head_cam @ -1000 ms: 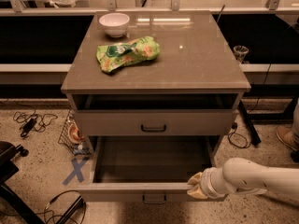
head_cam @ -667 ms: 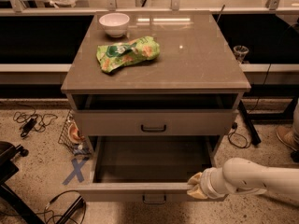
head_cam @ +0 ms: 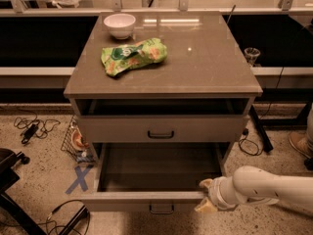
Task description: Open middle drawer
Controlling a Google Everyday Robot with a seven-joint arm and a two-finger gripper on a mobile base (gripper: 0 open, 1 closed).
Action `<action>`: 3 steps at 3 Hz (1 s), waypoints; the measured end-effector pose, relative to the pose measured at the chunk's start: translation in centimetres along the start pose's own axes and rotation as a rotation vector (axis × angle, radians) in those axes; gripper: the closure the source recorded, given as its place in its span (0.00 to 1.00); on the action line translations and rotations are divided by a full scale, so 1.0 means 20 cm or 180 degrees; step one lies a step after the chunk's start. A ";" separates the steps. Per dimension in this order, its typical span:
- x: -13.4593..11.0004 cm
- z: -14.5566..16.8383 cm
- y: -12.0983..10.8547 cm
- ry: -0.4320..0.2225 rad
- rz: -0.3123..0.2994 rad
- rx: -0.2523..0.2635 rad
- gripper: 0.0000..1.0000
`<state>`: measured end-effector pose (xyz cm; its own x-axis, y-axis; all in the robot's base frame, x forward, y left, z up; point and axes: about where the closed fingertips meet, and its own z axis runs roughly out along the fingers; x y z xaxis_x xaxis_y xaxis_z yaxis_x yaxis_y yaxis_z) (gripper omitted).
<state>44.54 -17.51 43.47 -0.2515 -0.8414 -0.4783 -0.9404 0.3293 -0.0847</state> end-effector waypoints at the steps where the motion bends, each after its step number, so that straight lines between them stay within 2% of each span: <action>1: 0.00 0.00 0.00 -0.0001 -0.0002 -0.0007 0.00; 3: -0.02 -0.04 -0.01 0.0054 -0.0064 0.0083 0.00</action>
Offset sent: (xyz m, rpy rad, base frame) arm -0.0005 0.0009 -0.0007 0.0008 0.0016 0.0016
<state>44.69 -17.50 44.39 -0.2367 -0.8549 -0.4616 -0.9391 0.3232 -0.1170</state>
